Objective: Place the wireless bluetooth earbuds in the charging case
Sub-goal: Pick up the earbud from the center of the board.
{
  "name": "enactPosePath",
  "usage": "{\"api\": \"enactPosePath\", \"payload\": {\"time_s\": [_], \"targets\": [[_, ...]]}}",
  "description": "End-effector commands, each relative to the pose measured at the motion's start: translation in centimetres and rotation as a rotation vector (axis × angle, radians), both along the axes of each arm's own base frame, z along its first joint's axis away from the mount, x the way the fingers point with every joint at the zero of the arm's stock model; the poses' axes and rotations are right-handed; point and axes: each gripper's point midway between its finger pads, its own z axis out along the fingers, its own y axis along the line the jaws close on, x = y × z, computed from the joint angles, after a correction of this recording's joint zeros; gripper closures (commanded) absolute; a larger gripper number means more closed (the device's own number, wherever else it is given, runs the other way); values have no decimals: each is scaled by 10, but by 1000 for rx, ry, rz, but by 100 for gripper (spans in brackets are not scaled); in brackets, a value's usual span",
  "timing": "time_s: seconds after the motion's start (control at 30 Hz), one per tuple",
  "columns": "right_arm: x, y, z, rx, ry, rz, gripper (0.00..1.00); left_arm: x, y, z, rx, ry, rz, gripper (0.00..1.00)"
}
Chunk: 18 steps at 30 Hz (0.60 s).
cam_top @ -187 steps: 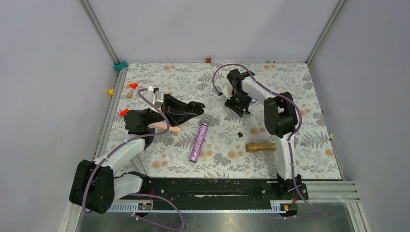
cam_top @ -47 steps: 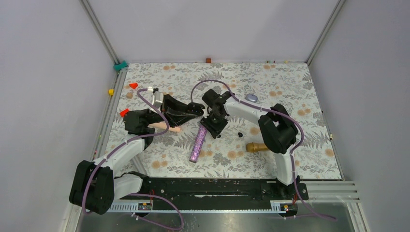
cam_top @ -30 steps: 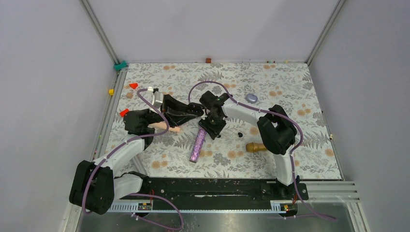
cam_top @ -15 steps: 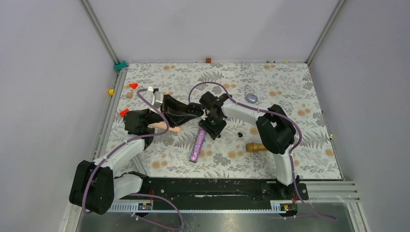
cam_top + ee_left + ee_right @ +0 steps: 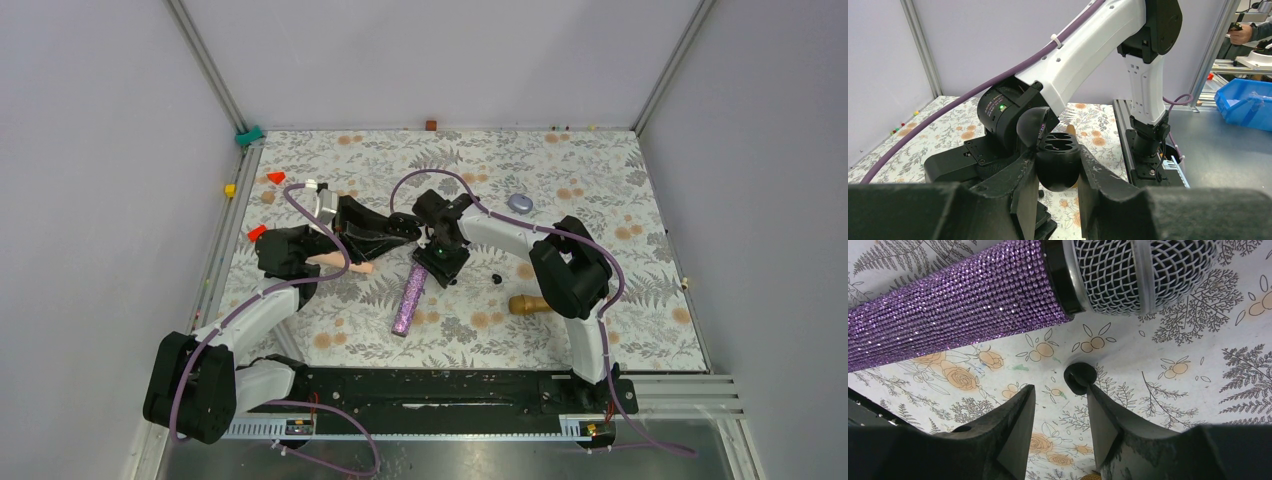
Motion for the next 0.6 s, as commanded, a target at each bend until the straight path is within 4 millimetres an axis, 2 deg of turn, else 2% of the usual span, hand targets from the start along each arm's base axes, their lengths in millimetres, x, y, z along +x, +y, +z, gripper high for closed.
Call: {"api": "enactPosePath", "payload": {"time_s": [0.0,0.17,0.57], "targets": [[-2,-1,-4,-6,5,13,50,-10,4,22,-22,-121,-7,100],[-5,5,4,37,12,12,50,-10,4,21,-21,-117,-7,100],[0,-7,-16,-45,3,6,50,-10,4,21,-22,-119,-6,100]]}}
